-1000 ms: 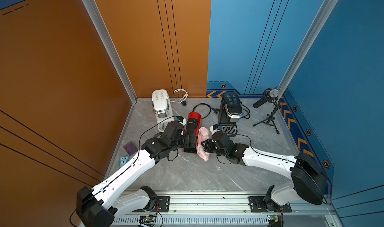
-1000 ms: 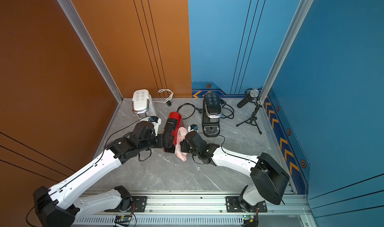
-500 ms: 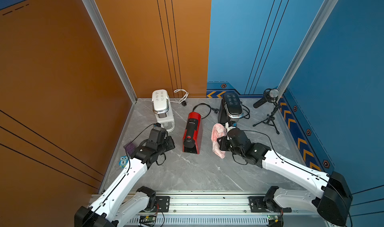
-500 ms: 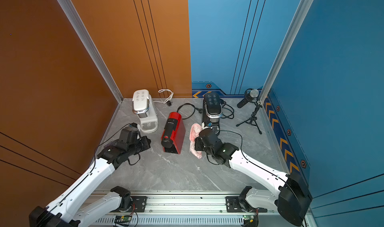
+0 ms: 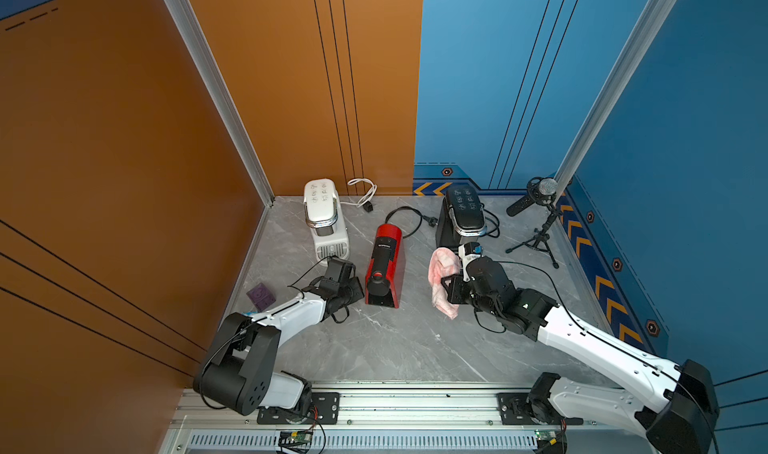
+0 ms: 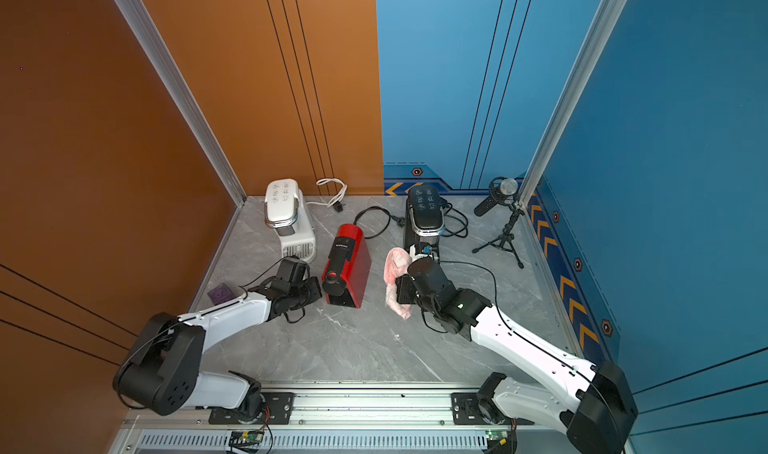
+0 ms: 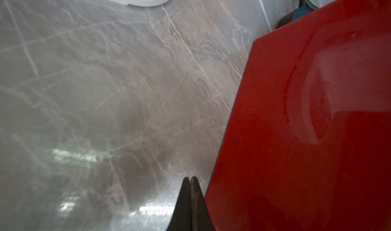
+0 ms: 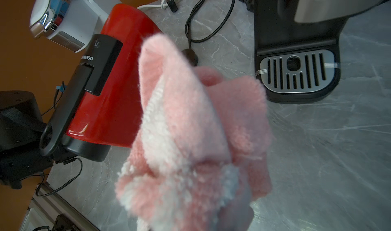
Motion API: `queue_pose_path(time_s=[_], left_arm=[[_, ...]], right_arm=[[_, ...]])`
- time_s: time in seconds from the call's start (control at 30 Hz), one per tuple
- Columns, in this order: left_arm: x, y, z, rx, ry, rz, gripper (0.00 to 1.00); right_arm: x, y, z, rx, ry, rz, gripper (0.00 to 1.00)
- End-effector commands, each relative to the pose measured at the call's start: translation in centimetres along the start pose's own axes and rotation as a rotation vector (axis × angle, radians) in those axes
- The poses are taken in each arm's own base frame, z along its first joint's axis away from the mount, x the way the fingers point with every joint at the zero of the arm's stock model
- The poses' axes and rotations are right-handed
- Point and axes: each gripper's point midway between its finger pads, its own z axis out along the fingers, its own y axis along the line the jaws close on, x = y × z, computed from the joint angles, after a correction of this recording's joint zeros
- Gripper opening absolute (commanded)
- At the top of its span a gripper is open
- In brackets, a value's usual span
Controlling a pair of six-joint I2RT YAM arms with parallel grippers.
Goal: Wipe the surface of a coffee machine
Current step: Adjust the coffee machine at the center of the board.
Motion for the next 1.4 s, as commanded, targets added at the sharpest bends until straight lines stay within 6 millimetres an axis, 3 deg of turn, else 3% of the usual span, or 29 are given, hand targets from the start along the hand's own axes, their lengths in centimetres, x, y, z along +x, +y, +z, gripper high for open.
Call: queue_pose_path(time_s=[0.0, 0.13, 0.37, 0.7, 0.9, 1.07, 1.17, 1.3, 1.37], left_arm=[[-0.7, -2.0, 1.5, 0.078, -0.039, 0.0, 0.0], [0.6, -3.0, 2.9, 0.081, -0.016, 0.03, 0.0], [2.4, -3.9, 2.8, 0.075, -0.043, 0.051, 0.0], [5.1, -8.6, 1.8, 0.146, -0.04, 0.14, 0.0], [6.4, -10.5, 1.2, 0.183, -0.035, 0.187, 0.0], [6.8, -9.6, 0.4, 0.175, -0.048, 0.178, 0.0], [6.6, -7.9, -1.0, 0.177, -0.071, 0.153, 0.0], [5.8, -5.8, -3.8, 0.168, -0.106, 0.118, 0.01], [5.1, -5.1, -5.7, 0.155, -0.135, 0.124, 0.08]], right_arm=[[-0.1, -0.9, -0.7, 0.017, -0.001, -0.016, 0.0], [-0.7, -1.6, -0.8, 0.028, -0.01, -0.001, 0.0], [-2.2, -2.7, -1.8, 0.035, -0.046, 0.024, 0.0], [-2.8, -3.2, -2.9, 0.039, -0.063, 0.026, 0.0], [-3.3, -2.4, -3.5, 0.019, -0.062, 0.013, 0.0], [-5.4, 1.0, -3.6, -0.015, -0.077, -0.06, 0.0], [-6.1, 5.1, -3.1, -0.041, -0.078, -0.173, 0.0], [-6.7, 8.6, -0.5, -0.049, -0.025, -0.25, 0.0], [-6.6, 9.2, 1.5, -0.028, 0.001, -0.278, 0.0]])
